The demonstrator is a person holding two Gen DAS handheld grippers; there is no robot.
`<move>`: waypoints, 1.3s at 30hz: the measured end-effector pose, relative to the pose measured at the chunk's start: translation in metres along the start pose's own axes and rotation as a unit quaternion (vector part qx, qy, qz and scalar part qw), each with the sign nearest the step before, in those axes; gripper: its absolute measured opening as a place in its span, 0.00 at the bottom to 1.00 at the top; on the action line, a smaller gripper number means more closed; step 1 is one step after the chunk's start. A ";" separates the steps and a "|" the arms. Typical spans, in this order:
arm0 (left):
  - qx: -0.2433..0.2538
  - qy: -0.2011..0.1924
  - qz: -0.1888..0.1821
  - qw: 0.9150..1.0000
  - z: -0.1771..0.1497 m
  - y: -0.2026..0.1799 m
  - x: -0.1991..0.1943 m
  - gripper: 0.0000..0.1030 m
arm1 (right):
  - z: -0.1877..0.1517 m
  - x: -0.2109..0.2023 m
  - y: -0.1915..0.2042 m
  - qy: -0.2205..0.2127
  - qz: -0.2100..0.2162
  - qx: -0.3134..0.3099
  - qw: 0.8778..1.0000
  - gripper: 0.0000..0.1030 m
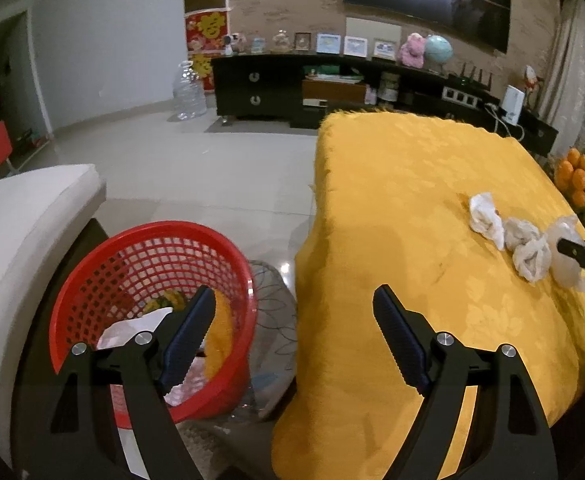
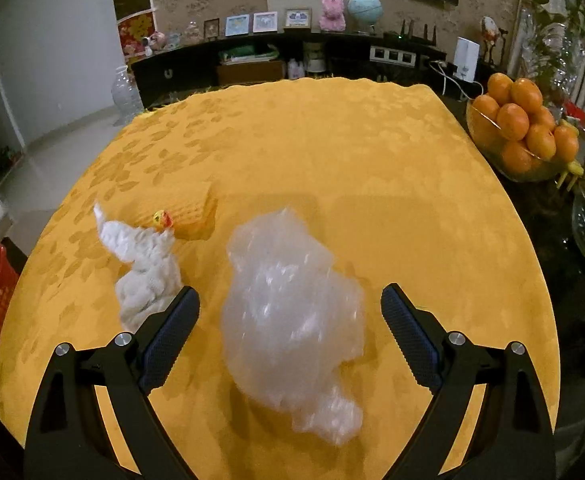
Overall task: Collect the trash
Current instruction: 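Close the right tool on the clear plastic bag and lift it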
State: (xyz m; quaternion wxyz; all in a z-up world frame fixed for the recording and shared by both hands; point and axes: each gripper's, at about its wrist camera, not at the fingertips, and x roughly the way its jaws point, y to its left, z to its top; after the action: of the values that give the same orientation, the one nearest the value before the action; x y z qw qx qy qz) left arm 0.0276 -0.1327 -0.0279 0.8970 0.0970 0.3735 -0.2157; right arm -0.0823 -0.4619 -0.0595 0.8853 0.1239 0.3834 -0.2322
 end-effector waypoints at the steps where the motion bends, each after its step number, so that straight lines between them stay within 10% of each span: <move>1: 0.003 -0.001 -0.002 1.000 0.000 -0.002 0.000 0.76 | 0.000 0.001 -0.001 0.001 0.007 0.005 1.000 0.82; 11: 0.040 0.009 -0.025 0.999 -0.001 -0.045 0.010 0.76 | -0.002 0.007 -0.009 0.027 0.024 0.004 0.999 0.48; 39: 0.160 0.044 -0.125 0.978 0.038 -0.247 0.046 0.76 | -0.011 -0.012 -0.070 0.021 0.002 0.101 0.995 0.45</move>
State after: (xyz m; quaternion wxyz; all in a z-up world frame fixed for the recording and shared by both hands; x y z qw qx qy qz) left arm -0.0334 -0.3794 -0.0372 0.8184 0.2014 0.3825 -0.3786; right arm -0.1313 -0.5139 -0.0613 0.8603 0.2183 0.3766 -0.2653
